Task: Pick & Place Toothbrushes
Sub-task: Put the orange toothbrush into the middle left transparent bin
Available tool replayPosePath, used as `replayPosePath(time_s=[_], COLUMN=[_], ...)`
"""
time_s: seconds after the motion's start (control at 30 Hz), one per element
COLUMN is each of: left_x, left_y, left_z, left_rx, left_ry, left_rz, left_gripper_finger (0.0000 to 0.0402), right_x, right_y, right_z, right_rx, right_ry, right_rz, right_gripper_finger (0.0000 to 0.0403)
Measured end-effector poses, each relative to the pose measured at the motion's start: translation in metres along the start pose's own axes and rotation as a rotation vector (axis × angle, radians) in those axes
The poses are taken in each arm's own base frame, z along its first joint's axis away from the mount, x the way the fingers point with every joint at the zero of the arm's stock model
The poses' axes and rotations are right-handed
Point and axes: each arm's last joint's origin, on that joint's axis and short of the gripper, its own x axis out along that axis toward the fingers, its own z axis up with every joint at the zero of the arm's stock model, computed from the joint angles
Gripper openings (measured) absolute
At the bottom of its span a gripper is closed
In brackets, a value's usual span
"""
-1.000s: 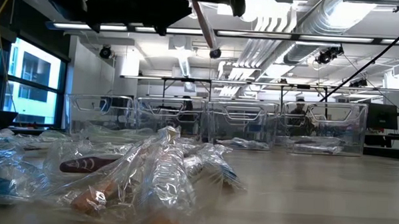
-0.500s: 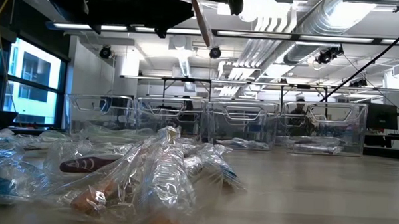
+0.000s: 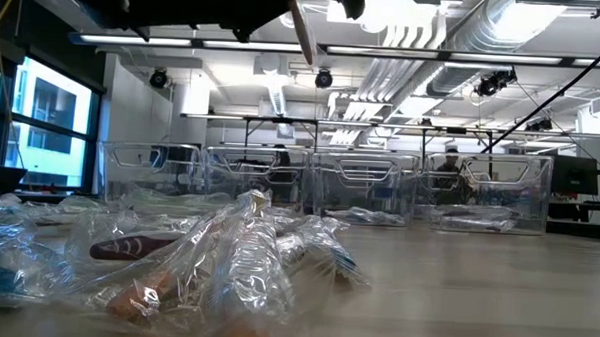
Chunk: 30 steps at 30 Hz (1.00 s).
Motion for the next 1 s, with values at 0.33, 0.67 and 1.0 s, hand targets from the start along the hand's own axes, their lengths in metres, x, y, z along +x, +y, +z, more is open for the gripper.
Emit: replayPosePath(time_s=[0.33, 0.67, 1.0], left_x=[0.0063, 0.0062, 0.0062], left_y=[0.0008, 0.0011, 0.0012], left_z=[-0.0094, -0.0069, -0.0069], left_rx=[-0.052, -0.046, -0.003], left_ry=[0.01, -0.014, -0.014], left_rz=[0.015, 0.018, 0.018], left_gripper_finger=[0.0136, 0.0102, 0.0014], right_x=[-0.0001, -0.0001, -0.0001], right_y=[0.0015, 0.0016, 0.0015], right_z=[-0.0002, -0.0002, -0.0004], right_rx=[-0.019, -0.019, -0.037], right_ry=[0.002, 0.001, 0.004], right_rz=[0.025, 0.026, 0.025], right_gripper_finger=[0.0004, 0.0004, 0.0004])
